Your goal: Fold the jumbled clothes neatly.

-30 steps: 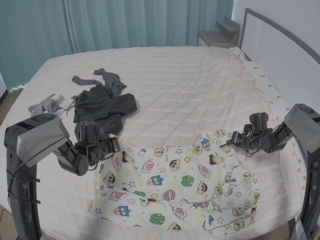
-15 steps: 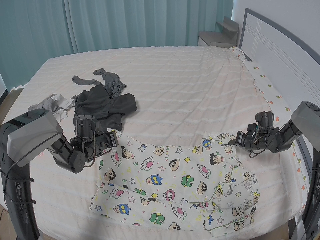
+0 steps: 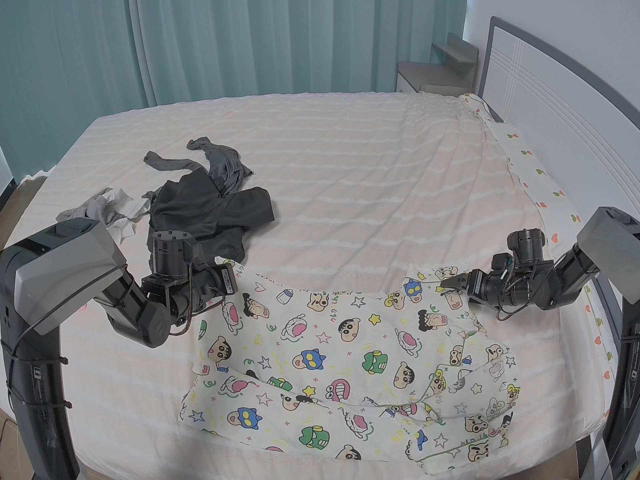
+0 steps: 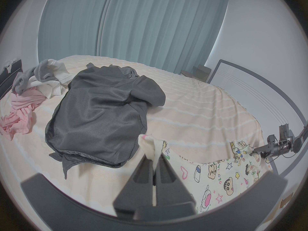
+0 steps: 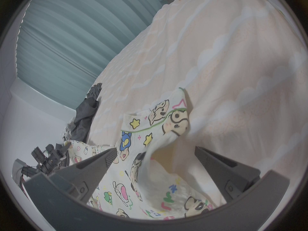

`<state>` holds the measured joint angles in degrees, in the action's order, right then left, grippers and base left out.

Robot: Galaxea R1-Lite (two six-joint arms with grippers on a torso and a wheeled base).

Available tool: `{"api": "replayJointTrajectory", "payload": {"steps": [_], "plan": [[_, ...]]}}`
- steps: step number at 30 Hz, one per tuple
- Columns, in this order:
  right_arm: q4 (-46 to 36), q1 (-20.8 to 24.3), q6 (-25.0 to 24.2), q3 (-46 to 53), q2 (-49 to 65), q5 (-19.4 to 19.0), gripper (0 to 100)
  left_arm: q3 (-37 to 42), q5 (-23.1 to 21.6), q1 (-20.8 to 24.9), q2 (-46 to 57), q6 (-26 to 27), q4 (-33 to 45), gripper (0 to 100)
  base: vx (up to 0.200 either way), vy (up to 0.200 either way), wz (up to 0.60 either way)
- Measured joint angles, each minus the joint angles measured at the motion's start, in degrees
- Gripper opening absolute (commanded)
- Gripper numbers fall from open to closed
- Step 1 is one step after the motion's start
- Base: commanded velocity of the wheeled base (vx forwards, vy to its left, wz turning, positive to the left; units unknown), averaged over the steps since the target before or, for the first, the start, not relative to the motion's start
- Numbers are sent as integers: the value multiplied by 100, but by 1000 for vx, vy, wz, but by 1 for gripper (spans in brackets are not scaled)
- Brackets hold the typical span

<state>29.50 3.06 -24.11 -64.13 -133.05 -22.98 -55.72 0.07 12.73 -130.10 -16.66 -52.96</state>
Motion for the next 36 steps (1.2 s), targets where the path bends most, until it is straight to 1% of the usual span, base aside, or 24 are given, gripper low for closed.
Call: {"api": "replayJointTrajectory", "payload": {"steps": [3, 6, 7, 12, 18, 25, 29, 36], "plan": [[-5, 85, 123, 5, -28, 0, 100, 0, 2, 4, 0, 0, -2, 0, 0, 0, 0], [-9, 182, 123, -91, -79, 10, 100, 0, 2, 11, 0, 0, -2, 0, 0, 0, 0], [-9, 208, 123, -155, -102, 16, 0, 0, 0, 11, -2, -2, -2, 0, 0, 0, 0], [-60, 274, 121, -350, -215, 24, 0, 7, 2, 17, -6, -2, 5, 0, 0, 0, 0], [63, 232, 80, -321, -232, -9, 0, 11, 6, 11, -9, 0, 7, 0, 0, 0, 0], [703, 127, 66, 99, -111, -190, 0, 82, 6, 4, 39, 6, 11, 0, 0, 0, 0], [1005, 40, 63, 397, -2, -434, 0, 206, 2, 6, 133, 35, 9, 0, 0, 0, 0], [1464, -127, 77, 1042, 282, -1033, 0, 368, -2, -2, 363, 44, 7, 0, 0, 0, 0]]}}
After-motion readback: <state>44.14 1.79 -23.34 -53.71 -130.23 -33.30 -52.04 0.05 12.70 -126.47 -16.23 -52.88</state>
